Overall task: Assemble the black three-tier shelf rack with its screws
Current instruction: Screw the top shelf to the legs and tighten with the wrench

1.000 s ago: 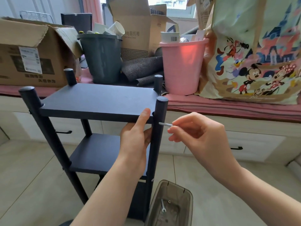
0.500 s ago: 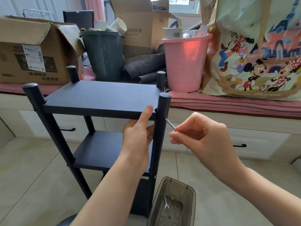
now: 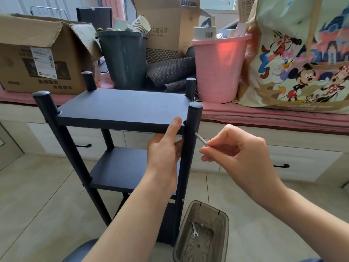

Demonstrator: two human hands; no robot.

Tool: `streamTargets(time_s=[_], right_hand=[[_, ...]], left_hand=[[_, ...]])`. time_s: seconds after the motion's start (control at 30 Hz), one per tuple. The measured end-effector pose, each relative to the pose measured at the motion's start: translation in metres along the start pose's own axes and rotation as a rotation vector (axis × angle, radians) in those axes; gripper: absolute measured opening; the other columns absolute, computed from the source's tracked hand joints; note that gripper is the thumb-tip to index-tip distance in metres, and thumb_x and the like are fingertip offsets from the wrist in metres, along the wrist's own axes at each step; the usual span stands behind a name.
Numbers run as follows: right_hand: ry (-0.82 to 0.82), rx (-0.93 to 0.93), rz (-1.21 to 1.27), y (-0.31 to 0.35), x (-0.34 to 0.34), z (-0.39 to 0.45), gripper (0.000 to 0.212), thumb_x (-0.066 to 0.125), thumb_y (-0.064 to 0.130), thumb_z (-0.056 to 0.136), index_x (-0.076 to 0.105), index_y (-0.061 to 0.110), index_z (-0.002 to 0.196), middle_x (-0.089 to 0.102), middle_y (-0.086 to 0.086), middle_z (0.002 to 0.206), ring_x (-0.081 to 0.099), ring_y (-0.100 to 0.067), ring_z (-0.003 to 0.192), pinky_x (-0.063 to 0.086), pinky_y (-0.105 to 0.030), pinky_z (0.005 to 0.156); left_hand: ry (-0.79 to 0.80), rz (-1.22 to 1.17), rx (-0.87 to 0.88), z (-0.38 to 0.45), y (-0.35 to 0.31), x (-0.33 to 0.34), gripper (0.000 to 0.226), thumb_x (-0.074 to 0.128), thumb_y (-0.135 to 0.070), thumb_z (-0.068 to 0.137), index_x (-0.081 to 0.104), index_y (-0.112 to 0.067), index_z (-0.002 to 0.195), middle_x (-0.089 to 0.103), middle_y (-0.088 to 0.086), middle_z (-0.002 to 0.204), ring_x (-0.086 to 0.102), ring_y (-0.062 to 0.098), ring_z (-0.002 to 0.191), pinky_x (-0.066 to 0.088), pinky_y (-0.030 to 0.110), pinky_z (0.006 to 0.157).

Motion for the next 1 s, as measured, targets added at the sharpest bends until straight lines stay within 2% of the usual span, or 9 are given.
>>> streamTargets(time_s=[0.33, 0.53, 1.0], right_hand=[[-0.013, -0.009, -0.009, 0.001, 0.006, 0.011, 0.017, 0.080, 0.004, 0.079, 0.063, 0.005, 0.080, 0.072, 0.002, 0.072, 0.073, -0.008, 0.066, 0.059, -0.021, 0.066], [-0.013, 0.008, 0.018, 0.000, 0.012, 0.016, 0.018, 0.080, 0.004, 0.080, 0.063, 0.008, 0.079, 0.072, 0.000, 0.071, 0.073, -0.011, 0.064, 0.059, -0.025, 0.065], [0.045, 0.008, 0.101, -0.004, 0.019, 0.017, 0.023, 0.071, 0.002, 0.088, 0.057, 0.017, 0.079, 0.074, -0.004, 0.075, 0.074, -0.019, 0.068, 0.058, -0.026, 0.066]], left_hand=[[0.000, 0.031, 0.006, -0.002, -0.002, 0.001, 0.017, 0.068, -0.038, 0.093, 0.072, -0.022, 0.091, 0.078, -0.002, 0.083, 0.076, 0.018, 0.079, 0.056, 0.037, 0.083], [0.012, 0.009, 0.010, -0.005, -0.004, 0.004, 0.017, 0.065, -0.035, 0.096, 0.070, -0.019, 0.093, 0.078, -0.001, 0.078, 0.075, 0.015, 0.072, 0.059, 0.027, 0.069], [0.011, 0.001, 0.001, -0.008, -0.006, 0.005, 0.020, 0.064, -0.036, 0.097, 0.069, -0.017, 0.093, 0.078, -0.001, 0.077, 0.074, 0.013, 0.067, 0.056, 0.021, 0.057]])
Point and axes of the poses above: each hand's wrist, its own z-axis towards the middle knuckle, its own x-axis out of the palm, y = z × x, the point moved 10 cm from there along z, towards the middle knuckle
